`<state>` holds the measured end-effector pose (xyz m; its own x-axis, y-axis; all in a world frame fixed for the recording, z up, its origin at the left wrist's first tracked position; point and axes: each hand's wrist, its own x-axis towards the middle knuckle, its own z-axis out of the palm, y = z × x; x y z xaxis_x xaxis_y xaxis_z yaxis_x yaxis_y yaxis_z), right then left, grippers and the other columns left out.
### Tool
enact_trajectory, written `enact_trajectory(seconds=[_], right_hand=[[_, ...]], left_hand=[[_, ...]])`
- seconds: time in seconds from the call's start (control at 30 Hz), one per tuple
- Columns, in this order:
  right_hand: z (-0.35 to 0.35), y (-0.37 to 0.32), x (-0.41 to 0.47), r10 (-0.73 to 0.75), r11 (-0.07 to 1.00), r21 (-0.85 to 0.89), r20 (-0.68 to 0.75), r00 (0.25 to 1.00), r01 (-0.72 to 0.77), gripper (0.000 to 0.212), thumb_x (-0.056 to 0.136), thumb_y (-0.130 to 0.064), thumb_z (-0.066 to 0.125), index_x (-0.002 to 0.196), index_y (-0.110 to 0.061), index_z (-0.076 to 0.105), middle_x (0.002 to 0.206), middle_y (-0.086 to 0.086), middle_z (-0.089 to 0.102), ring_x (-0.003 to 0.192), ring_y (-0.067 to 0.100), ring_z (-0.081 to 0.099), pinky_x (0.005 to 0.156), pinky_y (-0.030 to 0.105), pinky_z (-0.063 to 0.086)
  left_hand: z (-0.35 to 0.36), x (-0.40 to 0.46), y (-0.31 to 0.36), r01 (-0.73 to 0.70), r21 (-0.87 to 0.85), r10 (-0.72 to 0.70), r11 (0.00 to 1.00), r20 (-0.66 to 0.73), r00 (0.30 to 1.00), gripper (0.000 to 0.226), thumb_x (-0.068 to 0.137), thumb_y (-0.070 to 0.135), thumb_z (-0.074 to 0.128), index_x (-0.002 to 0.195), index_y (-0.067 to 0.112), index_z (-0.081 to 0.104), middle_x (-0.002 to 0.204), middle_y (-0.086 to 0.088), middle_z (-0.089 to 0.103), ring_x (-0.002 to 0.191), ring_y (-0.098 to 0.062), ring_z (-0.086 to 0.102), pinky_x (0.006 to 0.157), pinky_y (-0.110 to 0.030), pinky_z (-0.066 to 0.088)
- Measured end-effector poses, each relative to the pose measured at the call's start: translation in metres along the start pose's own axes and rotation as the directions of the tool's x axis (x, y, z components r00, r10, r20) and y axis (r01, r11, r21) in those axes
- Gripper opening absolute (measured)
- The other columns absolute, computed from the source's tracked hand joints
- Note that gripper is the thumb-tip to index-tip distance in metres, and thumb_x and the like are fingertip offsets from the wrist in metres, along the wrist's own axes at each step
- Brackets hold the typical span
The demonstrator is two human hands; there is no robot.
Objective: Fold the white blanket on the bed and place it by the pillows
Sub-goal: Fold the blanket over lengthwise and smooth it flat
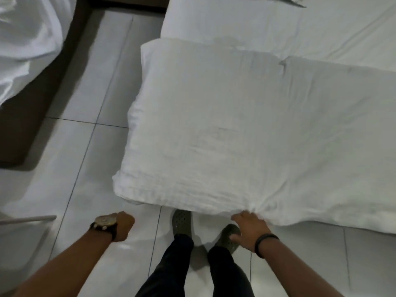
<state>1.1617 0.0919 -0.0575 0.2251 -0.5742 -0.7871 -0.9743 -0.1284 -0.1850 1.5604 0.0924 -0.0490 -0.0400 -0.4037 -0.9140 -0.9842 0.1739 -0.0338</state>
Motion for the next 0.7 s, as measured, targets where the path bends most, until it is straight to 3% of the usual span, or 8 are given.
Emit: enact_trajectory(seconds=[0.1, 0.17, 0.23, 0.3, 0.47, 0.57, 0.63, 0.7], right_hand=[[0.014, 0.001, -0.005, -0.005, 0.984, 0.171, -0.278, 0.961, 0.054, 0.06, 0.086, -0.059, 0.044, 0.134, -0.023, 0.051, 0.132, 0.005, 0.053, 0.12, 0.03, 0.052, 0.097, 0.044, 0.044], [0.02, 0.012, -0.002, 0.041, 0.99, 0.134, -0.522, 0.852, 0.034, 0.055, 0.084, -0.052, 0.053, 0.128, -0.019, 0.056, 0.124, 0.011, 0.058, 0.114, 0.035, 0.055, 0.091, 0.05, 0.048], [0.021, 0.035, -0.003, 0.133, 0.991, 0.095, -0.592, 0.795, -0.096, 0.062, 0.075, -0.043, 0.07, 0.13, -0.019, 0.054, 0.13, 0.016, 0.054, 0.121, 0.04, 0.049, 0.094, 0.053, 0.043], [0.02, 0.067, -0.009, 0.201, 0.978, 0.066, -0.572, 0.796, -0.2, 0.082, 0.064, -0.047, 0.08, 0.134, -0.019, 0.048, 0.138, 0.019, 0.047, 0.13, 0.044, 0.04, 0.098, 0.058, 0.038], [0.024, 0.184, -0.027, 0.321, 0.925, -0.028, -0.476, 0.819, -0.379, 0.123, 0.05, -0.043, 0.089, 0.15, -0.016, 0.022, 0.153, 0.025, 0.026, 0.14, 0.049, 0.022, 0.105, 0.069, 0.016], [0.008, 0.249, -0.029, 0.423, 0.864, -0.055, -0.459, 0.781, -0.501, 0.085, 0.065, -0.013, 0.08, 0.139, -0.008, 0.039, 0.129, 0.028, 0.05, 0.118, 0.047, 0.047, 0.093, 0.067, 0.036], [-0.002, 0.277, -0.026, 0.373, 0.85, -0.127, -0.54, 0.755, -0.511, 0.053, 0.067, 0.0, 0.073, 0.116, -0.004, 0.054, 0.096, 0.023, 0.058, 0.086, 0.04, 0.058, 0.067, 0.053, 0.05], [0.003, 0.298, -0.03, 0.288, 0.881, -0.127, -0.619, 0.731, -0.455, 0.039, 0.064, 0.006, 0.073, 0.1, -0.004, 0.06, 0.08, 0.018, 0.056, 0.065, 0.035, 0.056, 0.05, 0.04, 0.046]], left_hand=[[-0.011, 0.006, 0.021, -0.113, -0.129, 0.074, 0.985, -0.272, 0.959, 0.023, 0.093, 0.048, 0.052, 0.097, 0.025, 0.055, 0.107, 0.002, 0.061, 0.101, -0.019, 0.059, 0.073, -0.026, 0.039], [-0.034, 0.023, 0.05, -0.268, -0.096, 0.172, 0.959, -0.555, 0.814, 0.028, 0.089, 0.05, 0.052, 0.09, 0.023, 0.06, 0.09, 0.0, 0.062, 0.085, -0.024, 0.064, 0.064, -0.027, 0.038], [-0.058, 0.038, 0.095, -0.404, 0.047, 0.322, 0.914, -0.691, 0.647, 0.04, 0.082, 0.052, 0.05, 0.092, 0.016, 0.066, 0.088, -0.007, 0.066, 0.075, -0.031, 0.065, 0.06, -0.031, 0.047], [-0.08, 0.048, 0.144, -0.453, 0.116, 0.399, 0.884, -0.691, 0.603, 0.052, 0.079, 0.052, 0.049, 0.102, 0.011, 0.069, 0.101, -0.016, 0.068, 0.084, -0.037, 0.067, 0.067, -0.043, 0.056], [-0.111, 0.074, 0.256, -0.433, 0.07, 0.386, 0.899, -0.595, 0.705, 0.08, 0.084, 0.062, 0.053, 0.148, 0.016, 0.039, 0.158, -0.018, 0.026, 0.144, -0.041, 0.026, 0.109, -0.057, 0.034], [-0.126, 0.089, 0.306, -0.348, 0.1, 0.338, 0.932, -0.585, 0.737, 0.098, 0.083, 0.075, 0.045, 0.156, 0.025, 0.002, 0.163, -0.012, -0.011, 0.15, -0.033, -0.009, 0.119, -0.05, 0.005], [-0.136, 0.1, 0.324, -0.288, 0.097, 0.291, 0.953, -0.567, 0.771, 0.106, 0.078, 0.084, 0.036, 0.154, 0.027, -0.01, 0.161, -0.011, -0.021, 0.148, -0.032, -0.017, 0.118, -0.052, -0.002], [-0.139, 0.112, 0.332, -0.221, 0.099, 0.239, 0.97, -0.536, 0.81, 0.11, 0.072, 0.092, 0.025, 0.152, 0.03, -0.018, 0.159, -0.008, -0.028, 0.148, -0.031, -0.021, 0.116, -0.056, -0.005]])
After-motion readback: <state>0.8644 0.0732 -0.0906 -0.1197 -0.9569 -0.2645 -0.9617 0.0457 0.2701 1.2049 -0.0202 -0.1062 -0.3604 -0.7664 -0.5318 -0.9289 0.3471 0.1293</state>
